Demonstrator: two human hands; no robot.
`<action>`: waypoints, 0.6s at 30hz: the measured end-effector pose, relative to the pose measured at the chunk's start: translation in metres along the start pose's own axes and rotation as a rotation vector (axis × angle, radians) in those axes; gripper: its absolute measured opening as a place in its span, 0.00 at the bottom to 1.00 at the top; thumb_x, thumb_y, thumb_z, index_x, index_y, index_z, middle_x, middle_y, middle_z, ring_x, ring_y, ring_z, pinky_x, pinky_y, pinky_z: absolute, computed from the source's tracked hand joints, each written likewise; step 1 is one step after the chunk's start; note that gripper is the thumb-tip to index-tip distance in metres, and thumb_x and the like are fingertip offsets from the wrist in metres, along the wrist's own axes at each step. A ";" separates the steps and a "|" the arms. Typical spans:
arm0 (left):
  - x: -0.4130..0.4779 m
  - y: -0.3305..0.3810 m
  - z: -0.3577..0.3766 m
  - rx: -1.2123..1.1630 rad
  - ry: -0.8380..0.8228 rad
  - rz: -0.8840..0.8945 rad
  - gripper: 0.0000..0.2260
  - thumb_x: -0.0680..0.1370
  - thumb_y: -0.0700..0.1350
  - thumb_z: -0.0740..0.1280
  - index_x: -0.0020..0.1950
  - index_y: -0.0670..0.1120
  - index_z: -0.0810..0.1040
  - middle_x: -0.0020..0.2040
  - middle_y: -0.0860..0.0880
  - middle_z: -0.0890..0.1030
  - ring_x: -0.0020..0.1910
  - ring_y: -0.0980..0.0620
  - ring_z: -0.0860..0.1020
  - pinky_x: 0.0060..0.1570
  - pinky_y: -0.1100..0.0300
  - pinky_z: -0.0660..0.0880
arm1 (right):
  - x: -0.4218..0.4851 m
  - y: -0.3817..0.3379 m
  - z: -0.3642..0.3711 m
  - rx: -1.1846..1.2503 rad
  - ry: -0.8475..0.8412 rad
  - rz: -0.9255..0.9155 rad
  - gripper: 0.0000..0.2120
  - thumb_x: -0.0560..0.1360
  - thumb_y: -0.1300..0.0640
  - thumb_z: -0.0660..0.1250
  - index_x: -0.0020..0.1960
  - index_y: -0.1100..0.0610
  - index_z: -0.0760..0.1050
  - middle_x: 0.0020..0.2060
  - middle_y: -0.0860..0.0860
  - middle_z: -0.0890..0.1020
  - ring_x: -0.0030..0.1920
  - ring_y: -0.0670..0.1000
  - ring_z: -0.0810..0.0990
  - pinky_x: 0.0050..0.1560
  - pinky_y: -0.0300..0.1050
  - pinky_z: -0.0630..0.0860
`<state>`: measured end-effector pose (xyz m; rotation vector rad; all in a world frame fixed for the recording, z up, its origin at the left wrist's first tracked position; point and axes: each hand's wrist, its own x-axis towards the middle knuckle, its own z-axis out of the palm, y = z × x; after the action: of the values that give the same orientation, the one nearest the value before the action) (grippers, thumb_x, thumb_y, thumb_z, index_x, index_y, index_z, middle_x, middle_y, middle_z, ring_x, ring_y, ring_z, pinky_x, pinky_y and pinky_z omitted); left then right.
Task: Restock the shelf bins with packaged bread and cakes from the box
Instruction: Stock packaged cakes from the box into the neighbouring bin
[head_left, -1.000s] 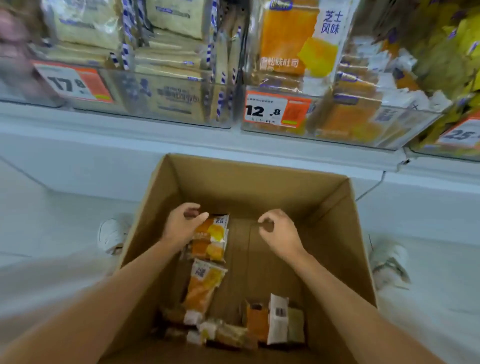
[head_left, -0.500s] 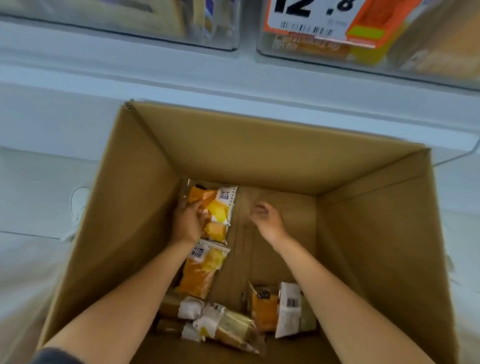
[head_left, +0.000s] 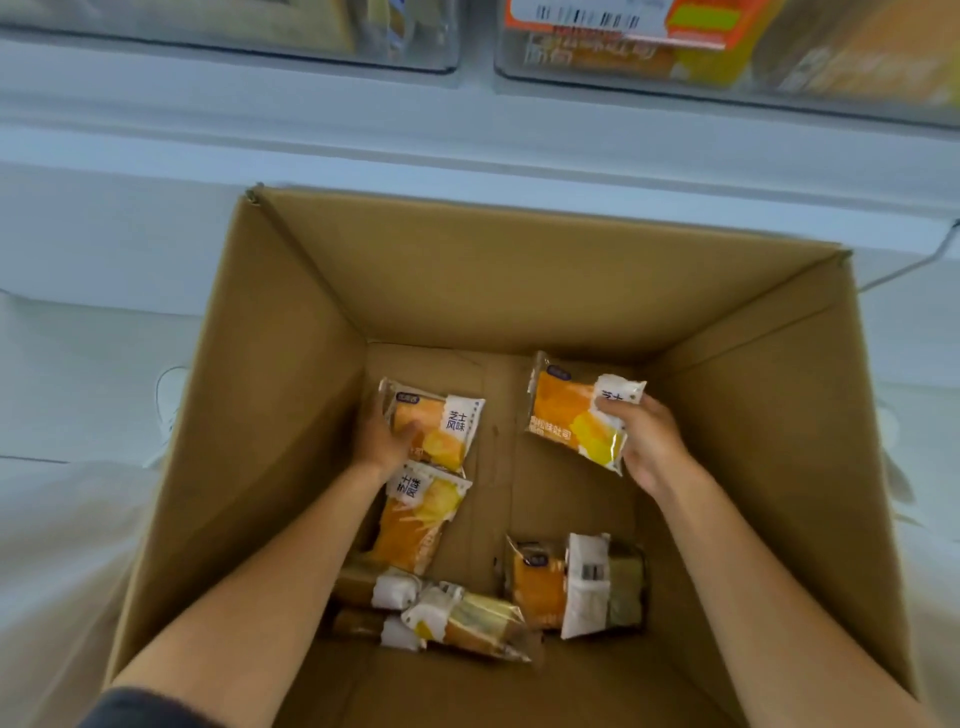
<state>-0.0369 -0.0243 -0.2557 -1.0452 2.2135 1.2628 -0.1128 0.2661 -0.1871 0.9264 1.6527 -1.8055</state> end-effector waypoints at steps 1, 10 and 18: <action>0.000 0.006 0.001 -0.003 0.004 -0.035 0.34 0.75 0.45 0.73 0.77 0.47 0.62 0.72 0.45 0.72 0.69 0.43 0.72 0.66 0.46 0.72 | -0.001 0.000 -0.002 0.018 0.003 -0.006 0.15 0.75 0.63 0.70 0.61 0.54 0.76 0.53 0.56 0.83 0.52 0.57 0.83 0.48 0.53 0.80; -0.027 0.043 -0.004 -0.299 -0.218 -0.128 0.13 0.80 0.40 0.66 0.65 0.44 0.75 0.57 0.45 0.81 0.54 0.47 0.79 0.54 0.53 0.74 | -0.024 0.000 0.023 0.046 -0.215 0.088 0.18 0.76 0.65 0.68 0.65 0.64 0.74 0.55 0.61 0.82 0.55 0.60 0.82 0.54 0.54 0.80; -0.112 0.131 -0.062 -0.377 -0.627 0.129 0.23 0.79 0.65 0.58 0.65 0.52 0.76 0.57 0.46 0.84 0.55 0.49 0.83 0.56 0.52 0.77 | -0.085 -0.044 0.058 -0.068 -0.295 -0.102 0.17 0.79 0.57 0.66 0.66 0.58 0.68 0.57 0.59 0.81 0.53 0.57 0.83 0.50 0.54 0.82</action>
<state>-0.0617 0.0111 -0.0779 -0.5115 1.6166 1.8120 -0.1004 0.2082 -0.0920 0.5243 1.5846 -1.8382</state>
